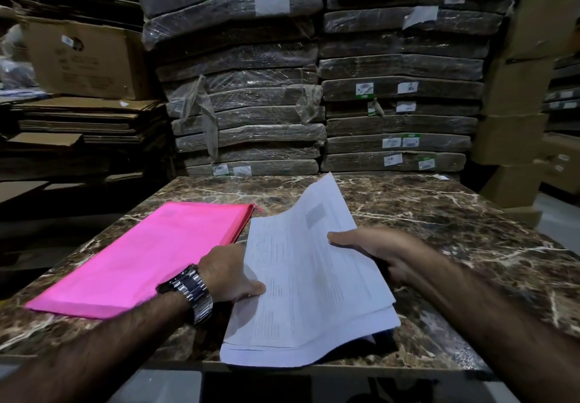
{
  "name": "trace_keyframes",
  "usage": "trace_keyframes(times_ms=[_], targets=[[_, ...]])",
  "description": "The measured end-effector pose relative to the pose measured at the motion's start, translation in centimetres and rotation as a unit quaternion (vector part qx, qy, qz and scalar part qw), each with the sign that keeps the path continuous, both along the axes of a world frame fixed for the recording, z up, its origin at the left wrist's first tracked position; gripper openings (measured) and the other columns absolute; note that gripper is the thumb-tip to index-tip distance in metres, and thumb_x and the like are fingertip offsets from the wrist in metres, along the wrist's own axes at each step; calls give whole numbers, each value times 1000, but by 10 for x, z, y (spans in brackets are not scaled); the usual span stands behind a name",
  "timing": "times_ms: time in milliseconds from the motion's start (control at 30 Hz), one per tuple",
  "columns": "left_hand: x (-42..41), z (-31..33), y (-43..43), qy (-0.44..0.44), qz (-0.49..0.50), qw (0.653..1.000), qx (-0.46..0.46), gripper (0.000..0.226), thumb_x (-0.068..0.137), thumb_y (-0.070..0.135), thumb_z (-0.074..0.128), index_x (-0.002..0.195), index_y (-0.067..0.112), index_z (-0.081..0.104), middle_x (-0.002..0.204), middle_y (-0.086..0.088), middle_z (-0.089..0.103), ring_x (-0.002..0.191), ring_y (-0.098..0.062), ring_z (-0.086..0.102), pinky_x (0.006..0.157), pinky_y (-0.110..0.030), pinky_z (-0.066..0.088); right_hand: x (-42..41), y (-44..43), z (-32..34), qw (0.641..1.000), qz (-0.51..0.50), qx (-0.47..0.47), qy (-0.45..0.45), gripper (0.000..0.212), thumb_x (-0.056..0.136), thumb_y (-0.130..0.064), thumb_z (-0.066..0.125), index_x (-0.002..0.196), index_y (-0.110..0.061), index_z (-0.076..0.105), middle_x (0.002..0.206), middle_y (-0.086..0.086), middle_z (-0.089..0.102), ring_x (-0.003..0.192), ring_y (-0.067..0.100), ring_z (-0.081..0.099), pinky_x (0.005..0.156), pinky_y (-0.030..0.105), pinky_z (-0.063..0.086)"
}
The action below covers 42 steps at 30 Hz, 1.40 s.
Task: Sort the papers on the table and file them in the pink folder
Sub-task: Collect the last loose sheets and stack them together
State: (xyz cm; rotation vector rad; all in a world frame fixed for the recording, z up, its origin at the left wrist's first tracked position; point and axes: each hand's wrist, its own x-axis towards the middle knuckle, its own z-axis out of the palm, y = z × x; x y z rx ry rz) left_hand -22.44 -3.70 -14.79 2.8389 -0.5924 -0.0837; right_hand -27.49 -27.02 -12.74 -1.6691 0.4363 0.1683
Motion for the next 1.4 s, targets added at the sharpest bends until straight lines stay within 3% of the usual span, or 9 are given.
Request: trace_keyframes(times_ms=[67, 200, 467, 633, 767, 967, 1067, 1167, 1400], targets=[[2, -3, 1, -1, 9, 1000, -8, 44, 77, 41, 75, 56, 21, 41, 54, 9, 43, 48, -6, 39, 43, -20, 27, 1, -4, -6, 999, -22, 22, -21, 20, 84, -12, 72, 98, 1, 66, 86, 13, 72, 62, 24, 69, 52, 29, 56], [6, -7, 3, -4, 21, 999, -24, 43, 74, 42, 77, 57, 20, 44, 57, 8, 48, 55, -12, 46, 44, -22, 29, 6, -14, -21, 992, -77, -27, -98, 65, 82, -3, 71, 137, -17, 39, 120, 16, 63, 83, 28, 71, 52, 27, 54], [9, -9, 4, 14, 24, 998, -50, 33, 72, 39, 79, 59, 18, 58, 55, 8, 56, 48, -7, 49, 43, -17, 32, 13, -21, -30, 998, 33, 14, -51, 15, 80, 3, 71, 94, 0, 74, 86, 13, 76, 68, 17, 74, 53, 21, 55], [11, -7, 7, 60, 36, 993, -91, 31, 71, 39, 80, 70, 9, 70, 64, 2, 69, 52, -8, 55, 50, -20, 39, 19, -20, -29, 996, 55, -58, -31, 15, 78, 1, 74, 92, -4, 76, 87, 12, 76, 75, 24, 73, 64, 28, 57], [13, -6, 9, 101, 62, 984, -135, 33, 75, 45, 76, 73, 18, 57, 61, 8, 54, 50, -5, 46, 47, -19, 31, 12, -21, -30, 994, 47, -45, -93, 19, 82, 3, 70, 95, -9, 75, 90, 10, 77, 71, 24, 75, 55, 26, 56], [23, -3, 0, 218, 62, 865, -448, 78, 68, 26, 85, 126, 19, 34, 111, 2, 61, 97, -15, 64, 73, -30, 57, 12, -24, -21, 983, 6, -10, -181, 21, 81, 5, 70, 94, -11, 75, 103, 1, 70, 77, 25, 75, 63, 36, 61], [23, 0, -10, 164, 30, 854, -492, 57, 75, 9, 79, 118, 21, 44, 121, -3, 56, 107, -25, 61, 78, -38, 58, 10, -27, -12, 980, 5, 14, -200, 21, 82, 6, 68, 97, -7, 73, 107, -3, 65, 73, 18, 74, 55, 28, 59], [21, 4, -16, 174, 21, 820, -544, 21, 78, -4, 72, 94, 7, 63, 112, -9, 64, 91, -23, 67, 69, -28, 60, 11, -31, -11, 976, 0, 34, -214, 21, 81, 9, 67, 96, -6, 73, 111, 1, 66, 82, 23, 74, 62, 32, 61], [26, 25, -24, 78, -50, 809, -580, 21, 81, -10, 65, 89, 9, 71, 85, -1, 75, 71, -6, 63, 56, -12, 50, 16, -32, 2, 938, -9, 46, -345, 23, 78, 12, 69, 83, -10, 77, 97, 6, 75, 91, 18, 72, 76, 26, 58]])
